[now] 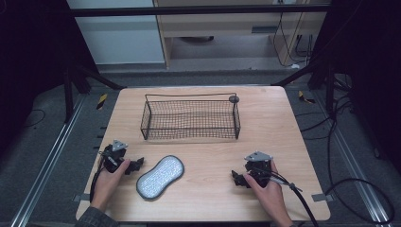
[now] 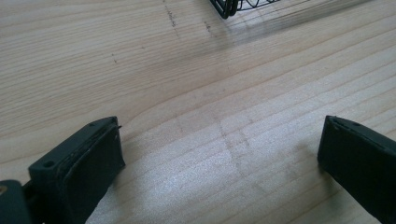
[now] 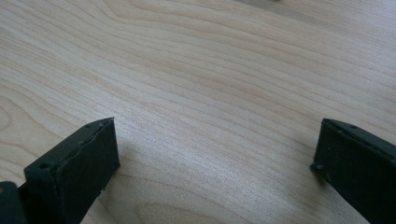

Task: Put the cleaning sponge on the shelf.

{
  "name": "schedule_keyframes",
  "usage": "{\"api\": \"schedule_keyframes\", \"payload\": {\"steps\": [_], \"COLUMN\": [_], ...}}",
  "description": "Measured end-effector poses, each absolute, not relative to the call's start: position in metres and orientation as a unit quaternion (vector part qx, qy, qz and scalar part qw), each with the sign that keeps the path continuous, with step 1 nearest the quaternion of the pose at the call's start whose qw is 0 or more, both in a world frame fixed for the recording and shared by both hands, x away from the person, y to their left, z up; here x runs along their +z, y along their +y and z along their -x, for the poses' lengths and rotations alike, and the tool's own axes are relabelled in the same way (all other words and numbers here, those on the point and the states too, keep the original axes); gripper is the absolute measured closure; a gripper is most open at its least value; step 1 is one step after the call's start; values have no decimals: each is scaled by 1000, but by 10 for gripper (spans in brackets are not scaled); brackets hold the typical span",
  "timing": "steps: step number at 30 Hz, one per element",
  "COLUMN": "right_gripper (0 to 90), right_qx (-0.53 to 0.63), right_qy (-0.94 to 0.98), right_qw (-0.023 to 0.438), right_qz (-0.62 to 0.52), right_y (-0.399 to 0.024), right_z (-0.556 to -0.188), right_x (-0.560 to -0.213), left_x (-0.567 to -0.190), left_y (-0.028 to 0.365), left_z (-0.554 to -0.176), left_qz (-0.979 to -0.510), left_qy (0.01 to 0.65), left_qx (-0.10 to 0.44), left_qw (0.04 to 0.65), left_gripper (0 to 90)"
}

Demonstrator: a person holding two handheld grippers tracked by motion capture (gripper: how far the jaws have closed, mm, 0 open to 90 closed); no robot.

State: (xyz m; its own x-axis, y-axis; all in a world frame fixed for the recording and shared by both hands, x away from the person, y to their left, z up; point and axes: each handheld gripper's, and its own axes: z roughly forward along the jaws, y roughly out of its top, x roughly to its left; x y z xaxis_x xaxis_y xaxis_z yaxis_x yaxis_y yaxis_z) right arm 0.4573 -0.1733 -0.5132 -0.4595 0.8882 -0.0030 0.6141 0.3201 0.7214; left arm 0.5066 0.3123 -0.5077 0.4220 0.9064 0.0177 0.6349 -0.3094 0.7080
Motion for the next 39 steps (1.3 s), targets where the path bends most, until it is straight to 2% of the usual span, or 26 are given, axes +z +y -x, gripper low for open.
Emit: {"api": "schedule_keyframes", "payload": {"steps": [4,13,24,33,39], "right_gripper": [4,4,4,4,4], "right_qx": [334,333,334,335,334], "right_qy": [784,784,787,787,790], "right_qw": [205,207,205,205,203], "right_qz": [-481,-481,-476,-476,-473], "right_y": [-173,-173,-174,-174,-175], "right_z": [-456,-455,-455,-454,-455], "right_x": [-513,-513,-513,-513,-513], "left_x": [-500,-470,-444,-444,-445], "left_y": [311,302,281,248,231], "left_z": [-506,-484,-470,-461,-461], "left_qz": [-786,-788,-837,-872,-885], "left_qy": [489,469,411,367,366], "left_qx": [213,210,166,133,102], "left_qw": [314,337,322,296,270], "left_gripper": [39,27,39,44,44]}}
